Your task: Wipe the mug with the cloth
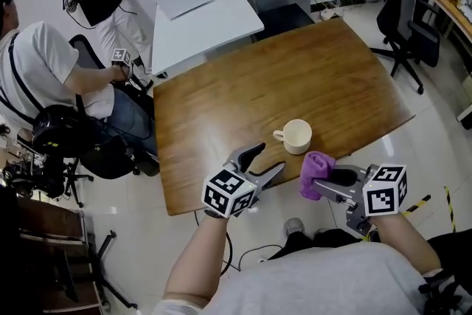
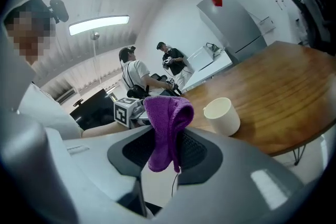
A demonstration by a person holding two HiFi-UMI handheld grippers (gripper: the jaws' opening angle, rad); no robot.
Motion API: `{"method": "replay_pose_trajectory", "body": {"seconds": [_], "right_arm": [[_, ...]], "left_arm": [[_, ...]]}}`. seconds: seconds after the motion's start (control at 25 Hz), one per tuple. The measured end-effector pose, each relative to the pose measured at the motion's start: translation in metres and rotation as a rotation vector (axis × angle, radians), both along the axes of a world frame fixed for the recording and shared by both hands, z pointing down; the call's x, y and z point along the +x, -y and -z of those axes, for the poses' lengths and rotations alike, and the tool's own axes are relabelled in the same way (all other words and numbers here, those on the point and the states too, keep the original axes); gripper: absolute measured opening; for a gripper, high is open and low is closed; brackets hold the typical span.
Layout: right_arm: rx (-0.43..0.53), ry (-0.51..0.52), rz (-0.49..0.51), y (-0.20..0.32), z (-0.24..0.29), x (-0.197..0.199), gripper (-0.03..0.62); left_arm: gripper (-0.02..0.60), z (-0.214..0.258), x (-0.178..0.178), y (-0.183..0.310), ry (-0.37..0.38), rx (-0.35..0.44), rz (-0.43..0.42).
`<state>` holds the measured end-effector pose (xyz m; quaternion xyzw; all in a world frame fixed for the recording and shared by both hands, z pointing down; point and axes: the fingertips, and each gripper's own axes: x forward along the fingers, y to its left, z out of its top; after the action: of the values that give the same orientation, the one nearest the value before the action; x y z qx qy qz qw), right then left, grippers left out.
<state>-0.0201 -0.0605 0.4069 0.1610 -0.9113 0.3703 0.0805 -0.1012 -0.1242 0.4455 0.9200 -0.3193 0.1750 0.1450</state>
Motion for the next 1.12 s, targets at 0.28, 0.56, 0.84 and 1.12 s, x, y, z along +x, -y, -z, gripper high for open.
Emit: {"method": "replay_pose_trajectory", "body": {"seconds": [0.28,0.56,0.84,1.12], "right_arm": [[-0.08,-0.03,0.003,0.021,-0.03,-0.002,0.126],[-0.126,-0.042,0.062,0.035,-0.053,-0.006,0.126],[-0.169,-0.054,0.088,0.041,-0.067,-0.009,0.126],[-0.181,-0.06,0.082,0.051,-0.071,-0.011,0.126]], "left_arm": [[0.302,-0.067,-0.007,0.06,0.238,-0.037,-0.12],[0.293,-0.096,-0.004,0.101,0.277,-0.072,-0.138],[0.09,-0.102,0.005,0.107,0.331,-0.028,-0.222],[0.043,-0.101,0.001,0.111,0.343,-0.027,-0.17]]}}
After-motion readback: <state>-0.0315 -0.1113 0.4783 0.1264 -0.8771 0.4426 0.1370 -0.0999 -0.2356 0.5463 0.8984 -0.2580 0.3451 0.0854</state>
